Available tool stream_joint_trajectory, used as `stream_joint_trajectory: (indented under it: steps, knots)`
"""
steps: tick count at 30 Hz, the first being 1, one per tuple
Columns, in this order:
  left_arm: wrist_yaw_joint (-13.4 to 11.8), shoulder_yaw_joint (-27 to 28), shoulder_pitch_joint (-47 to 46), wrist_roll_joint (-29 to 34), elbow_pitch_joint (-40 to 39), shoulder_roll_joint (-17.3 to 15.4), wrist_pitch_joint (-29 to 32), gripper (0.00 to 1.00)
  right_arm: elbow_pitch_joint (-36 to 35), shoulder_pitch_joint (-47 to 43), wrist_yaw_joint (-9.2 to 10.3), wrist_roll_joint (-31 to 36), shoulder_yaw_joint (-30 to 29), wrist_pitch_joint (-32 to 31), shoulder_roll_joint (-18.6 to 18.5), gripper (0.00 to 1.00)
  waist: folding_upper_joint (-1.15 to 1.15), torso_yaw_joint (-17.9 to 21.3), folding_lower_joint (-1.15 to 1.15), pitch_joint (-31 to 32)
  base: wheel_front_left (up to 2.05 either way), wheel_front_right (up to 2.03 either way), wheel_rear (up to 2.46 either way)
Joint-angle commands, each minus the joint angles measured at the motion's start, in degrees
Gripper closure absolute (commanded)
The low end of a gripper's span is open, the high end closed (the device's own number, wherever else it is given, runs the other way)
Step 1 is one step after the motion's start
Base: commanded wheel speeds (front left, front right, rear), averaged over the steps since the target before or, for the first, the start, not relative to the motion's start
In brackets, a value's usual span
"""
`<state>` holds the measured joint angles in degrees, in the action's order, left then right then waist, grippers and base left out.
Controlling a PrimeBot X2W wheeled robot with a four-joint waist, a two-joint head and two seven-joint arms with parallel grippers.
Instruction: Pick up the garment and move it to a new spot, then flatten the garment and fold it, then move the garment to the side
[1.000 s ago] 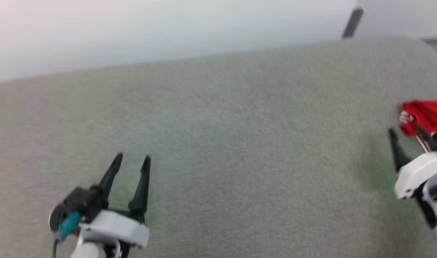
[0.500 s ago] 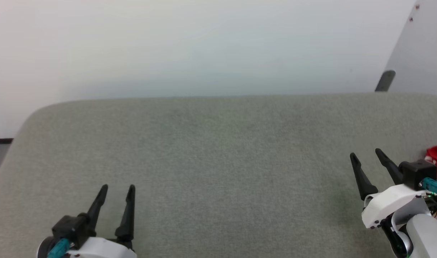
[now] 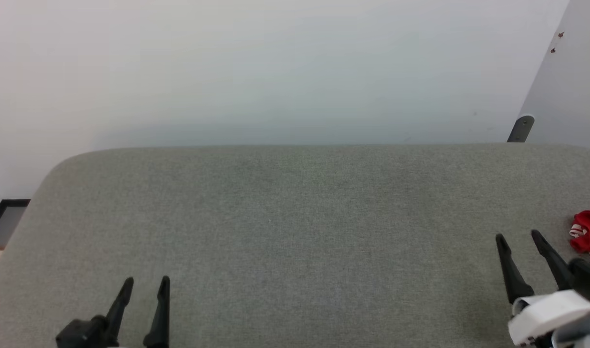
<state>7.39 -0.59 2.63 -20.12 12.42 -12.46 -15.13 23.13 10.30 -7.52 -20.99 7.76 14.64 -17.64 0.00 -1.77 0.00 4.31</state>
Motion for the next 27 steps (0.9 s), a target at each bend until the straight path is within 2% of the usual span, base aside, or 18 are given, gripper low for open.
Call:
stream_joint_trajectory:
  steps: [1, 16, 27]
  knots:
    - [0.1, 0.3, 1.3, -0.1, -0.6, -0.1, 0.0, 0.0, -1.8, -1.9, 0.07, 0.6, -1.2, -0.5, 0.3, 0.0, 0.0, 0.0, 0.0, 0.1, 0.0, 0.0, 0.0]
    - [0.1, 1.1, 7.9, 1.0, -6.1, 0.6, 0.0, 0.0, -19.1, -14.9, 0.07, 3.4, -10.3, -6.9, 4.7, 0.0, 0.0, -0.2, 0.0, 0.8, 0.0, 0.0, 0.0]
    - [0.1, 1.6, 7.7, 2.1, -7.0, 1.3, 0.0, 0.0, -23.7, -17.3, 0.07, 3.8, -12.3, -9.5, 6.5, 0.0, 0.0, 0.1, 0.0, 0.7, 0.0, 0.0, 0.0]
